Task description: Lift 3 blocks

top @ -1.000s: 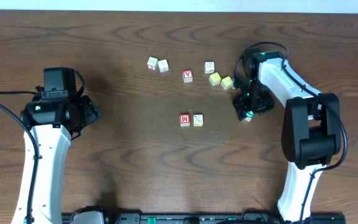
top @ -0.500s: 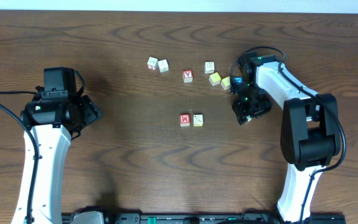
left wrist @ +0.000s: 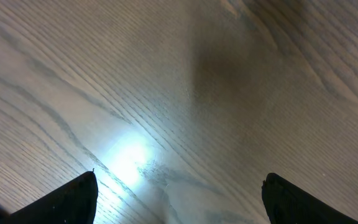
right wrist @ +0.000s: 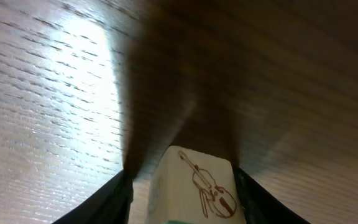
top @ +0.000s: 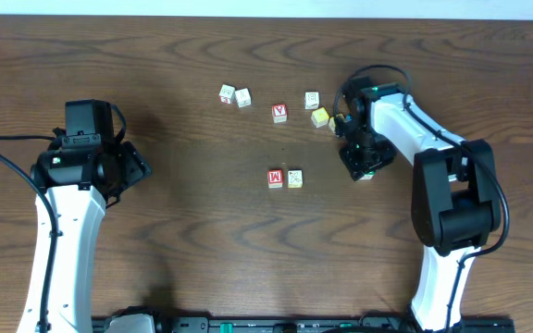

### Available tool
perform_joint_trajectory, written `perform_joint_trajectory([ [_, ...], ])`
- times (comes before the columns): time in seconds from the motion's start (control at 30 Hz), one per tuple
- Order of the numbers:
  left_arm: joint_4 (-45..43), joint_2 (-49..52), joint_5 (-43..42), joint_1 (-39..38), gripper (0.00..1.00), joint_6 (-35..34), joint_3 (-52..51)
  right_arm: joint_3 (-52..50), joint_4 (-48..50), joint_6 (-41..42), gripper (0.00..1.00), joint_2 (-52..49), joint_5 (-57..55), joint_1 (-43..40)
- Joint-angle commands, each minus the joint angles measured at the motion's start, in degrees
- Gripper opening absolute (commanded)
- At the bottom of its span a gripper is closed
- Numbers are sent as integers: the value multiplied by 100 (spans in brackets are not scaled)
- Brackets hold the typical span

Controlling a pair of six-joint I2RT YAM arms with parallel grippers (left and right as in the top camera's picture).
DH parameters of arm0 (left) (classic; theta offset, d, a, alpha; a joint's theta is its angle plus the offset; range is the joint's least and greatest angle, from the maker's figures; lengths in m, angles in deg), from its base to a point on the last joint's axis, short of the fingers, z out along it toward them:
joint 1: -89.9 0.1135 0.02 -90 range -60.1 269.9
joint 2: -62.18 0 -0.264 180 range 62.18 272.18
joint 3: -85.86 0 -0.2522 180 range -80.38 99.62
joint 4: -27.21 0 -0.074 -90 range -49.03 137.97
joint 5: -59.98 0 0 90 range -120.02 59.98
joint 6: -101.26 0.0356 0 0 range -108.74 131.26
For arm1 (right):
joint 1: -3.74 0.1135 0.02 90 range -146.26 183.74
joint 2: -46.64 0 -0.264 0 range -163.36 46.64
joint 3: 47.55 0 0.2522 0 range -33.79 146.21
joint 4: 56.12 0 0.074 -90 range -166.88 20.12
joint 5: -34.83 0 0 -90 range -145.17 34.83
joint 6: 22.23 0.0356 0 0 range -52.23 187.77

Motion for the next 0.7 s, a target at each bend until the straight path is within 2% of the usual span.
perform_joint_trajectory([
  [0.0,22,17,52,24,85,-31,22,-109,94,44,50,-31,-483,133],
  [0.13,22,17,52,24,85,-31,22,-109,83,52,55,-31,-826,223],
  [0.3,24,17,55,24,85,-31,22,-109,20,1010,58,-31,-568,240],
  [0.43,22,17,52,24,85,-31,22,-109,-28,1320,56,-31,-149,240],
  [0.67,22,17,52,24,85,-31,22,-109,2,1950,46,-31,-155,175],
])
